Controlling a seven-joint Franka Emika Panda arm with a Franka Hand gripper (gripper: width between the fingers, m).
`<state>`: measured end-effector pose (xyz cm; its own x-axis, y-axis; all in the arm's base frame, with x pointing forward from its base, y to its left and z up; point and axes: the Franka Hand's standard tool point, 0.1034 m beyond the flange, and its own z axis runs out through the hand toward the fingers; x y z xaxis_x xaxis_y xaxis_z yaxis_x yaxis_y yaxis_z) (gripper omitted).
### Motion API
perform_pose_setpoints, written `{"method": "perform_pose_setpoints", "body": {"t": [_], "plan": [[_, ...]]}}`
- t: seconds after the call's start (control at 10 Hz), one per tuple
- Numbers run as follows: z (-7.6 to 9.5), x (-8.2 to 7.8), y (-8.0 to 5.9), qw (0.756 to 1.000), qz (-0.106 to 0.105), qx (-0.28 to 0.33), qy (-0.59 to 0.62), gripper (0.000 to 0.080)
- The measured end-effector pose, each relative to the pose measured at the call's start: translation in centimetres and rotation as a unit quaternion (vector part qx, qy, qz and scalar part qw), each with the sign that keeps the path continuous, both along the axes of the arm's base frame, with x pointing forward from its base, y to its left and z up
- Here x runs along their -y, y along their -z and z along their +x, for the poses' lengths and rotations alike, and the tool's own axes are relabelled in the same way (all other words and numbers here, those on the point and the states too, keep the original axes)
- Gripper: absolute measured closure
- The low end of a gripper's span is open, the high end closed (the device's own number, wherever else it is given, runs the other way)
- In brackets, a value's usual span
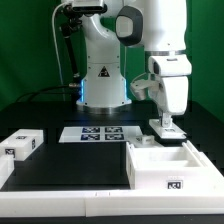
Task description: Assemble cabinet
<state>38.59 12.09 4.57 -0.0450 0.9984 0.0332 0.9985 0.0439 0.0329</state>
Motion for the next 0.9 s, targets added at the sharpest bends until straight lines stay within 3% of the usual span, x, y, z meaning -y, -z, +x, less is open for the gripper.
{"method": "perform_pose_setpoints", "body": {"t": [0.2, 0.6, 0.9], "plan": [[-0.4, 0.1, 0.8, 1.000, 0.002, -0.007, 0.004, 0.0729], [3.4, 2.0, -0.5, 1.000, -0.014, -0.003, 0.004, 0.0729], [3.3, 2.1, -0.3, 1.000, -0.014, -0.006, 0.006, 0.0729]]}}
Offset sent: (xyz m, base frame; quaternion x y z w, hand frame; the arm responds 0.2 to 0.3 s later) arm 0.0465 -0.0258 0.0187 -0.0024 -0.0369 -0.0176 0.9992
